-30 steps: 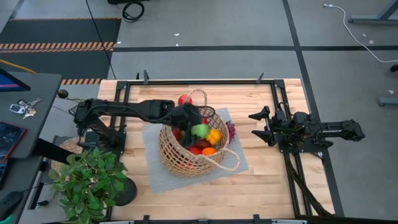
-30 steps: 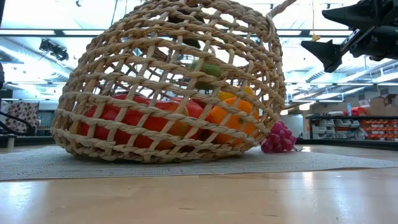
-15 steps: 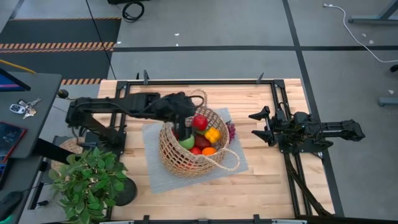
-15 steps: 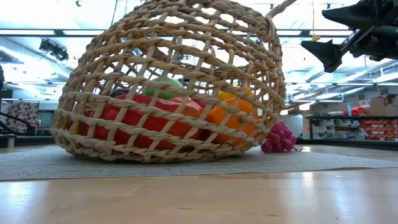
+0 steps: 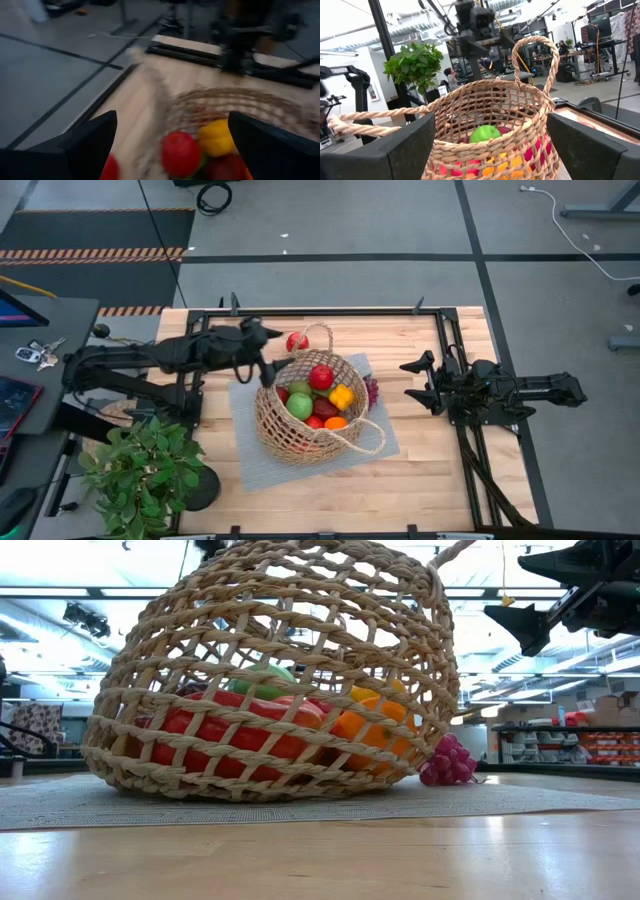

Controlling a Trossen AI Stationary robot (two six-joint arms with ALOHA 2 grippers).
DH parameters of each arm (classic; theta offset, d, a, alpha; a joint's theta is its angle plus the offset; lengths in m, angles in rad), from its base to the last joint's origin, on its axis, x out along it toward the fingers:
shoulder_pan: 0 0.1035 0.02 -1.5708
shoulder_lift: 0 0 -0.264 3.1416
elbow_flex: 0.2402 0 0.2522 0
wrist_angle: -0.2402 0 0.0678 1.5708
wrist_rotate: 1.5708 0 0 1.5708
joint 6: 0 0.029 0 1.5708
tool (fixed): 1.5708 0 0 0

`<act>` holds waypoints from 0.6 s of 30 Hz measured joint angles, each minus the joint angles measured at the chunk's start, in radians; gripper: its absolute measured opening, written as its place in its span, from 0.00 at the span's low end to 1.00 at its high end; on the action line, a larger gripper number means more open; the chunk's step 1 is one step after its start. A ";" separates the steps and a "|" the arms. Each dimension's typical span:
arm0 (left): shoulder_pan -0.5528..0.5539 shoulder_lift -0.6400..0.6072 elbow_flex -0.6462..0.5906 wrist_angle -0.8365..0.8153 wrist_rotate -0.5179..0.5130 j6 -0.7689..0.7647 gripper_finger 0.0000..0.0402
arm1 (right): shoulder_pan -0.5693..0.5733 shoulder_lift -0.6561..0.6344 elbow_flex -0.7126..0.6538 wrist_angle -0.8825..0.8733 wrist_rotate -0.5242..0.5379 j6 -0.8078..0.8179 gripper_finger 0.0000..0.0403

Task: Build produce basket
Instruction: Put the red apple into the basket

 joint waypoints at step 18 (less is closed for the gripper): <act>0.454 0.026 -0.257 0.045 0.016 -0.160 0.96 | 0.000 0.000 0.000 -0.001 0.000 0.000 0.95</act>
